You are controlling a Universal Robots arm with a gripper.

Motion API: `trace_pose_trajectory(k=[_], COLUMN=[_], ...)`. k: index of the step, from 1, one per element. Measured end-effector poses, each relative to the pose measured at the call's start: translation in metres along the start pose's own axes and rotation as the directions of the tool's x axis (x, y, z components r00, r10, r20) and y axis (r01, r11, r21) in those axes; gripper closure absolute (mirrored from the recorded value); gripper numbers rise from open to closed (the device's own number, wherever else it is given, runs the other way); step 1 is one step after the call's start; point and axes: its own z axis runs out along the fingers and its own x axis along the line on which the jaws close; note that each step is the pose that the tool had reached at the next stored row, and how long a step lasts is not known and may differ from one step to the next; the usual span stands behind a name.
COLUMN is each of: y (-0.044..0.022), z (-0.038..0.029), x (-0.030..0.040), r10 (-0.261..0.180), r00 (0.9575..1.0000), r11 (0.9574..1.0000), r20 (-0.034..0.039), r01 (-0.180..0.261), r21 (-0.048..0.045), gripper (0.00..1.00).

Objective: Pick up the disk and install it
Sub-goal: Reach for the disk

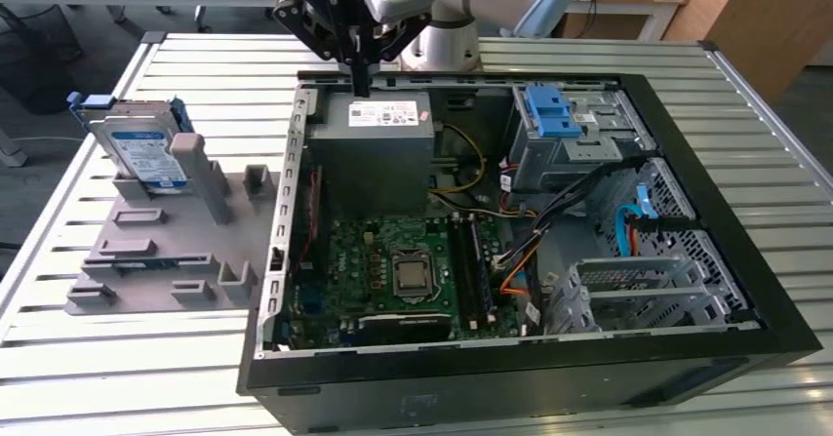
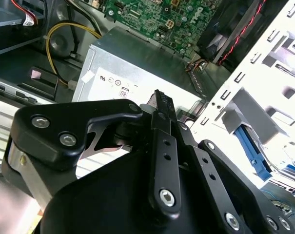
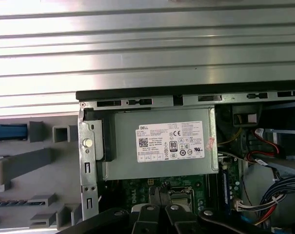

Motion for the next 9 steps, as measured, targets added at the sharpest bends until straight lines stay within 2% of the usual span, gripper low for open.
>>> trace_pose_trajectory(k=[9], y=[-0.0002], z=[0.0001], x=[0.0026], r10=[0.000], r00=[1.0000], r11=[1.0000], r20=[-0.0001], r01=[0.000], r21=[0.0000], gripper=[0.89])
